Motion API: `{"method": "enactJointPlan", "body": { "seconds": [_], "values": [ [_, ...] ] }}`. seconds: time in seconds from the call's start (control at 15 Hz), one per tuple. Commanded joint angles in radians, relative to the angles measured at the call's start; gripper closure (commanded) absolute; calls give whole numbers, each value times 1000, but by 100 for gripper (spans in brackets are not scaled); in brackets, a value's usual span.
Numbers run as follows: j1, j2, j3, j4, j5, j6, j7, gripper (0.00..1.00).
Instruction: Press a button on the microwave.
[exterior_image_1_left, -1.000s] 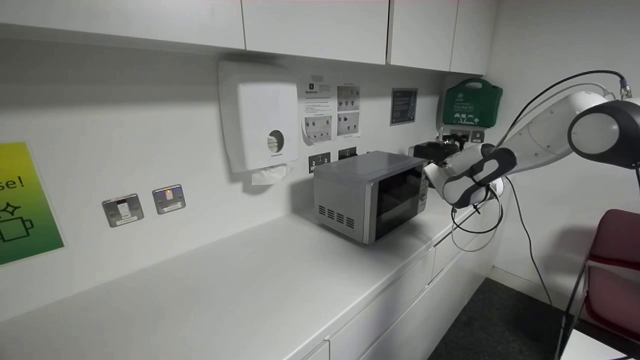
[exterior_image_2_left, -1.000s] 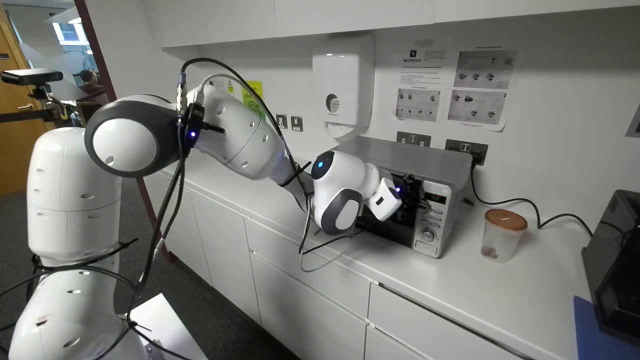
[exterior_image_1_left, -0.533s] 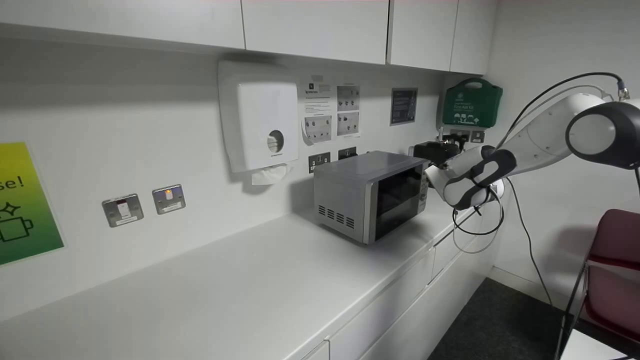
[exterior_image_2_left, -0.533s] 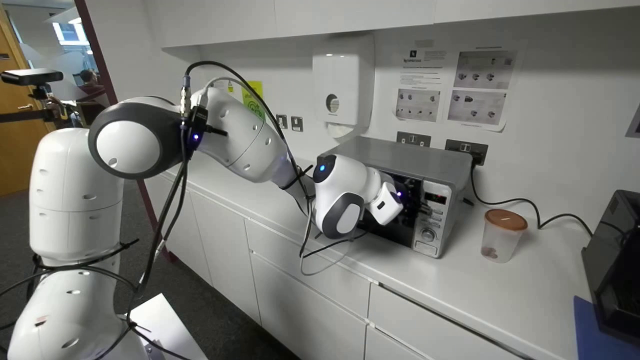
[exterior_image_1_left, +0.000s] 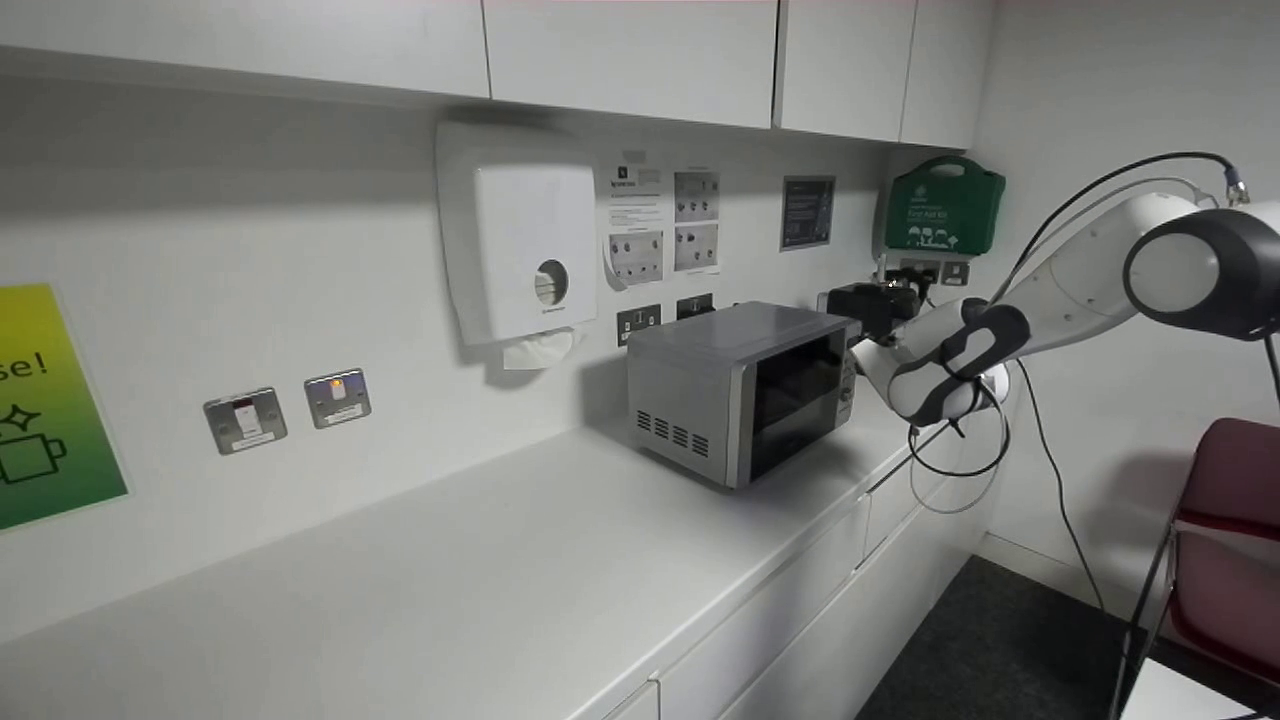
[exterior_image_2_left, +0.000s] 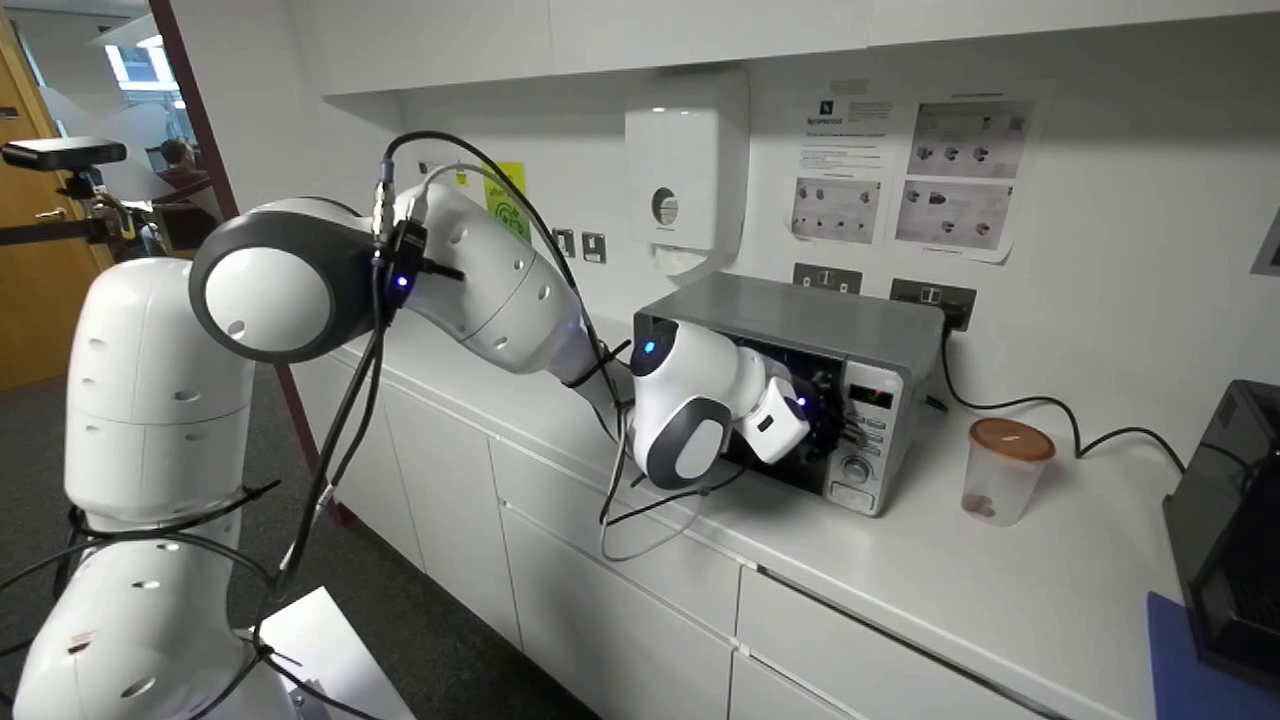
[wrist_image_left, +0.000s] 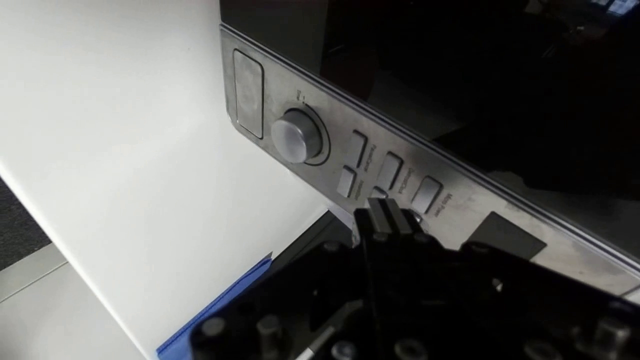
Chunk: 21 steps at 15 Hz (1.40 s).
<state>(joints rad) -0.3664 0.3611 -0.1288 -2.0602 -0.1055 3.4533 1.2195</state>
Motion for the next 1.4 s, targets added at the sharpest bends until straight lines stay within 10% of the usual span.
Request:
{"method": "enactJointPlan", "body": {
  "seconds": [0.0, 1.33],
  "values": [
    [-21, 19, 9, 26, -18, 0, -26, 100],
    [8, 74, -6, 76, 4, 0, -54, 100]
  ]
}}
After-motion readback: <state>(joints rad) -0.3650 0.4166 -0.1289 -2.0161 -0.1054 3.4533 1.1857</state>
